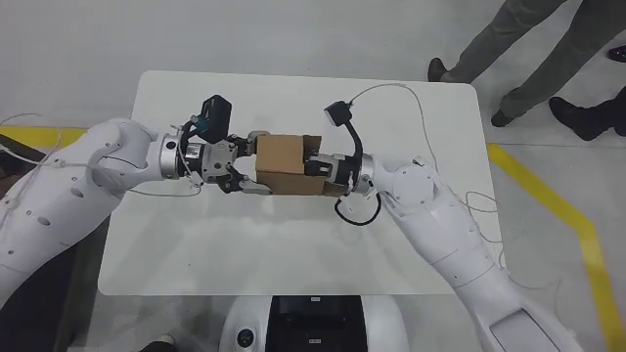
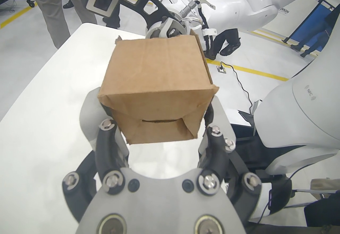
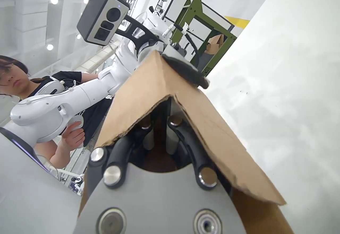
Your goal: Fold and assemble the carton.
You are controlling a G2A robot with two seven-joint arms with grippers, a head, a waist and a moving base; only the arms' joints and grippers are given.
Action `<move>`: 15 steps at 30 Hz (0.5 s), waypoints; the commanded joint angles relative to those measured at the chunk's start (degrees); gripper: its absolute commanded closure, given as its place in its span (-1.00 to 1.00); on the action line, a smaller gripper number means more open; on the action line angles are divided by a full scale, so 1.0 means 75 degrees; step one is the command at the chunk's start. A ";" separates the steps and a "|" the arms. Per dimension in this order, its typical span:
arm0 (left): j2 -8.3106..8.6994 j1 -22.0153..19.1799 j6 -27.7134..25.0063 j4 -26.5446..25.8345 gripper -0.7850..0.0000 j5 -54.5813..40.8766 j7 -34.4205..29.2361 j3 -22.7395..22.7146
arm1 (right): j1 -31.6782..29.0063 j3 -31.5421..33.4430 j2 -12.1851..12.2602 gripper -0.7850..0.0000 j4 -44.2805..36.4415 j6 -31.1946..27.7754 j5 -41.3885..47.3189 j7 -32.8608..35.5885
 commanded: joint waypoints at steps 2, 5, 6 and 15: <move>-0.0005 -0.0073 0.0001 0.0084 -1.00 -0.0061 0.0055 -0.0002 | -0.0005 -0.0022 -0.0011 1.00 0.0032 -0.0128 -0.0060 -0.0143; -0.0004 -0.0106 0.0001 0.0160 -1.00 -0.0188 0.0130 -0.0009 | -0.0003 -0.0046 -0.0026 1.00 0.0063 -0.0301 -0.0191 -0.0352; -0.0001 -0.0114 0.0001 0.0172 -1.00 -0.0239 0.0132 -0.0009 | 0.0000 -0.0053 -0.0031 1.00 0.0073 -0.0345 -0.0246 -0.0424; 0.0031 -0.0207 0.0001 0.0124 -1.00 -0.0503 -0.0161 0.0019 | 0.0107 -0.0166 -0.0058 1.00 0.0153 -0.0471 -0.0557 -0.0541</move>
